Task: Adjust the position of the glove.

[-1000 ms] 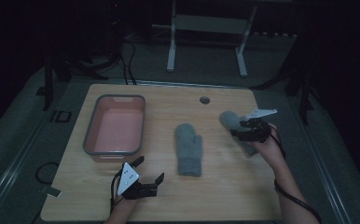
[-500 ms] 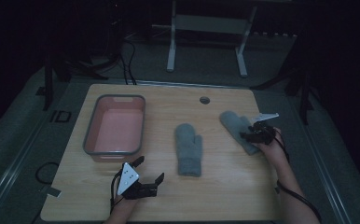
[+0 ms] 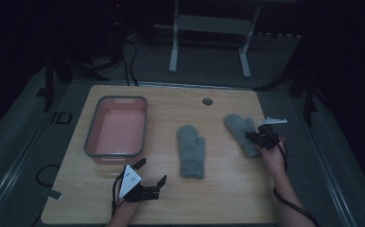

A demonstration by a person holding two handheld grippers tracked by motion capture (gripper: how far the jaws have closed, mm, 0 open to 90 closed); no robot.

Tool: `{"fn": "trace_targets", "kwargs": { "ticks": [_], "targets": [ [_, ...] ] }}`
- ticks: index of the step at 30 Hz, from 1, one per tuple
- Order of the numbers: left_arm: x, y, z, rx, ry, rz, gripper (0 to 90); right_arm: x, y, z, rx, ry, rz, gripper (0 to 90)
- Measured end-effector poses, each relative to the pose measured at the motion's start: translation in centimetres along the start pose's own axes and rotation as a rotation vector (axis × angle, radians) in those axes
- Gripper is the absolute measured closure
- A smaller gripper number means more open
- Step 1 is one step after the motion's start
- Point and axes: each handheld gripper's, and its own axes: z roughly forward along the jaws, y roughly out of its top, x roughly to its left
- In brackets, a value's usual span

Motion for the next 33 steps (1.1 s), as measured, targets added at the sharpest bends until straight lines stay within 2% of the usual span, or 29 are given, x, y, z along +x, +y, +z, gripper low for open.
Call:
{"fn": "trace_targets", "kwargs": {
  "ticks": [2, 3, 4, 6, 9, 12, 13, 18, 19, 21, 24, 25, 26, 27, 29, 30, 31, 32, 33],
  "targets": [
    [0.0, 0.0, 0.0, -0.001, 0.0, -0.001, 4.3, 0.5, -0.1, -0.6, -0.015, -0.016, 0.017, 82.2],
    [0.0, 0.0, 0.0, 0.0, 0.0, 0.001, 4.2, 1.6, -0.4, -2.0, -0.043, -0.049, 0.037, 82.1],
    [0.0, 0.0, 0.0, 0.0, 0.001, 0.002, 4.2, 1.9, -0.5, -2.5, -0.051, -0.064, 0.041, 82.1],
    [0.0, 0.0, 0.0, 0.0, 0.003, 0.005, 4.3, 2.6, -1.0, -3.8, -0.081, -0.066, 0.102, 81.9],
    [0.0, 0.0, 0.0, -0.001, 0.004, 0.006, 4.3, 3.4, -1.7, -5.1, -0.097, -0.089, 0.139, 81.7],
    [-0.1, 0.0, 0.0, -0.001, 0.005, 0.007, 4.3, 4.0, -2.3, -5.7, -0.104, -0.107, 0.153, 81.5],
    [-0.1, 0.0, 0.0, -0.001, 0.006, 0.008, 4.2, 4.6, -3.1, -6.2, -0.105, -0.113, 0.17, 81.3],
    [-0.1, 0.0, 0.0, -0.003, 0.005, 0.008, 4.2, 5.4, -5.0, -6.3, -0.102, -0.151, 0.211, 81.2],
    [-0.1, 0.0, 0.0, -0.003, 0.005, 0.008, 4.3, 5.3, -5.9, -5.9, -0.093, -0.145, 0.239, 80.4],
    [-0.1, 0.0, 0.0, -0.002, 0.004, 0.009, 4.3, 5.1, -6.6, -5.1, -0.064, -0.147, 0.243, 78.6],
    [-0.1, 0.0, 0.0, -0.001, 0.004, 0.012, 4.3, 4.8, -7.5, -4.1, -0.028, -0.129, 0.254, 67.2],
    [-0.1, 0.0, 0.0, -0.001, 0.004, 0.012, 4.3, 4.8, -7.5, -4.1, -0.028, -0.129, 0.254, 67.2],
    [-0.1, 0.0, 0.0, -0.001, 0.002, 0.011, 4.3, 4.8, -7.6, -4.1, -0.036, -0.115, 0.246, 61.4],
    [-0.1, 0.0, 0.0, -0.002, -0.001, 0.01, 4.2, 4.8, -7.2, -4.3, -0.01, -0.083, 0.169, 53.2],
    [-0.1, 0.0, 0.0, -0.004, -0.003, 0.012, 4.2, 4.8, -7.1, -4.6, -0.003, -0.078, 0.112, 51.2],
    [-0.1, 0.0, 0.0, -0.004, -0.003, 0.012, 4.3, 4.8, -7.1, -4.6, -0.003, -0.078, 0.112, 51.2],
    [-0.1, 0.0, 0.0, -0.004, -0.003, 0.013, 4.3, 4.7, -7.1, -4.9, -0.006, -0.079, 0.083, 49.9],
    [-0.1, 0.0, 0.0, -0.004, -0.003, 0.013, 4.2, 4.7, -7.1, -4.9, -0.006, -0.079, 0.083, 49.9],
    [-0.2, 0.0, 0.0, -0.005, -0.002, 0.013, 4.2, 4.6, -7.1, -5.2, -0.023, -0.069, 0.059, 48.1]
  ]
}}
